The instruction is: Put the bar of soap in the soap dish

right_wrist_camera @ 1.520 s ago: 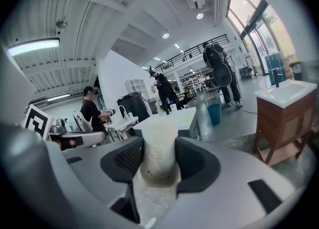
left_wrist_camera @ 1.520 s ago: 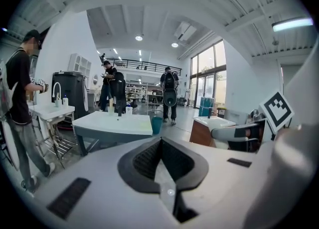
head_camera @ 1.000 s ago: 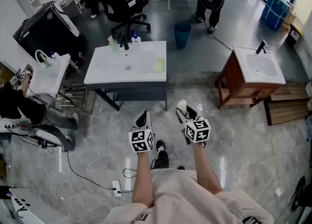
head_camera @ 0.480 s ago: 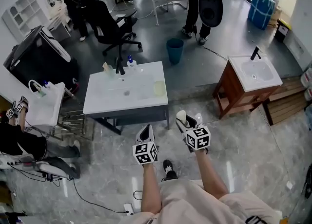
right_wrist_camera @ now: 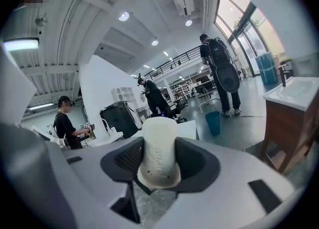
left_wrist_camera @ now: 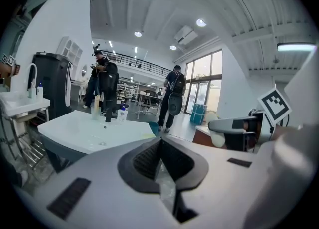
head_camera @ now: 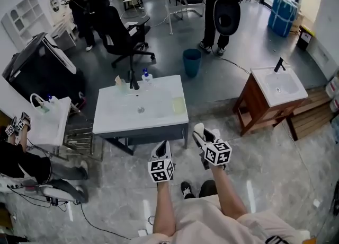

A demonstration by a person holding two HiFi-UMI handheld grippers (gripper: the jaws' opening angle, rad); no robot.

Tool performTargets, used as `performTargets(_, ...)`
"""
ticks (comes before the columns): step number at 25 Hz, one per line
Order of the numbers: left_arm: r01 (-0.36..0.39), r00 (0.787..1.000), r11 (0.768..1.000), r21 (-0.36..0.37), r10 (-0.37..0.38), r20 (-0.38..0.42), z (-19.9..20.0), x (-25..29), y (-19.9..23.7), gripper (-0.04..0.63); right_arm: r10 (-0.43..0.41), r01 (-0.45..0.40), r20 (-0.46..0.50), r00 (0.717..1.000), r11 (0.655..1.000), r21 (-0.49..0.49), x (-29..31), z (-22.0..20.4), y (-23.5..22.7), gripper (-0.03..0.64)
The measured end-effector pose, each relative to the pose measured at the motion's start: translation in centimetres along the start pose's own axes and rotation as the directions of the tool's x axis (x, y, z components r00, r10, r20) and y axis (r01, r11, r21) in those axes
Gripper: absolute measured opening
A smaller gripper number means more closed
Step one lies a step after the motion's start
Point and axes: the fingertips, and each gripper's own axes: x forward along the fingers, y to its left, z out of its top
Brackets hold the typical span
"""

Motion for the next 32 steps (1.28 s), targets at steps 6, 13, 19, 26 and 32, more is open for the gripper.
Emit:
performTargets(6, -0.015, 0.999, 1.0, -0.019, 0.014, -0.033, -2.0, 0.5, 1.4, 0.005, -0.026, 0.026, -0.011, 1.0, 1.0, 0.011, 0.1, -0.7, -1.1, 0.196)
performTargets(13, -0.01, 1.0, 1.0, -0.01, 0.009, -0.023, -1.1, 2.7, 2.3, 0.006, -0.04, 0.04, -0.001, 0.999, 0.999, 0.036, 2.2, -0.1, -2.7, 0.196)
performTargets(19, -0.02, 0.999, 1.0, -0.003, 0.02, -0.043, 0.1, 4.7, 3.8, 0.005, -0.032, 0.033, -0.023, 0.999, 0.999, 0.039, 5.1, 0.2, -2.7, 0.197)
performTargets(26, -0.006, 0.998, 1.0, -0.004, 0.006, -0.07, 1.1, 8.8, 4.0, 0.006, -0.042, 0.044, -0.04, 0.998, 0.998, 0.049, 8.1, 1.6, -4.3, 0.196)
performTargets(32, -0.007, 0.994, 1.0, 0.002, 0.007, -0.113, 1.1, 12.9, 5.3, 0.005, -0.043, 0.047, -0.056, 0.998, 0.996, 0.08, 11.6, 2.2, -6.1, 0.197)
